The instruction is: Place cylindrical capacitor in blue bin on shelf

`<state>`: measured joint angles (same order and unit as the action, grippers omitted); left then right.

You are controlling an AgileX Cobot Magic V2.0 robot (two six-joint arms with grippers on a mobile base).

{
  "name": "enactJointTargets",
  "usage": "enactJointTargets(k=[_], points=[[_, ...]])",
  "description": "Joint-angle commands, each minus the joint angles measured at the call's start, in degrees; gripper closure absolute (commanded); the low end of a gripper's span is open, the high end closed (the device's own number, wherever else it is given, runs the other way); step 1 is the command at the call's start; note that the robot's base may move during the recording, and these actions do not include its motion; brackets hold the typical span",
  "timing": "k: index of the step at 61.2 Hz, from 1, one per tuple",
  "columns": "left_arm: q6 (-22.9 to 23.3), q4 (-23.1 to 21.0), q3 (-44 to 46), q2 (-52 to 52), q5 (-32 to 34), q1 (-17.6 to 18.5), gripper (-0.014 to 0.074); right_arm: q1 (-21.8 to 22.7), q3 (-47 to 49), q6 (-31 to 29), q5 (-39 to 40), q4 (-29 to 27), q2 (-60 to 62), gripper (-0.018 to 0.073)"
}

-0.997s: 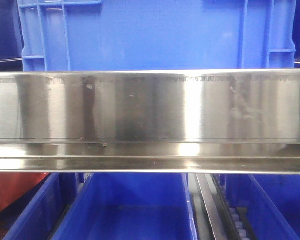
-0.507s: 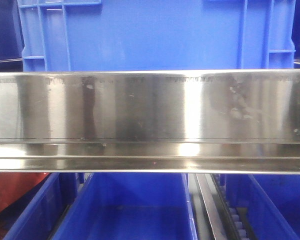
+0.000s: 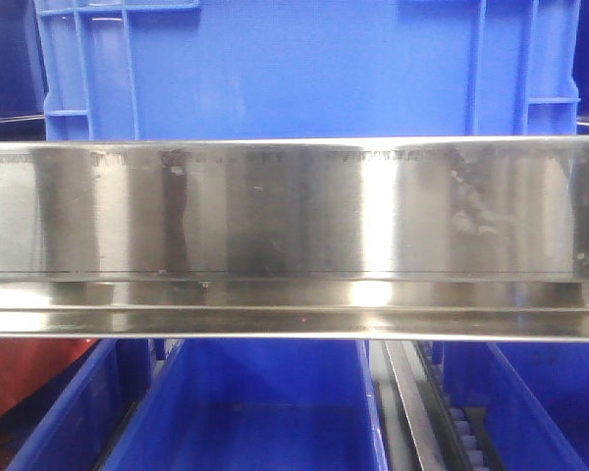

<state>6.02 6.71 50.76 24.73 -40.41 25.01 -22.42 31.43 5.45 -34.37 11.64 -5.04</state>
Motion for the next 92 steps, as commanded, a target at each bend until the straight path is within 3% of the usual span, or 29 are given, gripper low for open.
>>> enactJointTargets(k=[1, 35, 50, 63, 81, 85, 92], points=[[0.21, 0.1, 0.05, 0.16, 0.93, -0.26, 0.0707, 0.25, -0.19, 0.1, 1.38, 0.68, 0.23, 0.0721], [0.21, -0.81, -1.42, -0.11, 1.96, -1.5, 0.0707, 0.25, -0.19, 0.1, 1.38, 0.68, 0.23, 0.0721], [-0.01, -2.55, -17.89, -9.05, 19.97, -13.13, 0.0707, 0.25, -0.19, 0.1, 1.38, 0.68, 0.23, 0.0721], [-0.01, -5.41, -32.87, -17.02, 27.45, -19.76, 0.0707, 0.25, -0.19, 0.1, 1.51, 0.68, 0.23, 0.0721], [-0.01, -5.43, -50.76, -23.36, 44.24, -20.91, 0.0707, 0.25, -0.19, 0.1, 1.51, 0.68, 0.23, 0.0721], [-0.01, -5.43, -50.76, -24.73, 39.05, -20.91, 0.0707, 0.25, -0.19, 0.1, 1.51, 0.68, 0.23, 0.0721], [-0.01, -5.43, -50.76, -24.73, 38.71, -20.61, 0.0707, 0.14, -0.19, 0.1, 1.62, 0.68, 0.33, 0.0721]])
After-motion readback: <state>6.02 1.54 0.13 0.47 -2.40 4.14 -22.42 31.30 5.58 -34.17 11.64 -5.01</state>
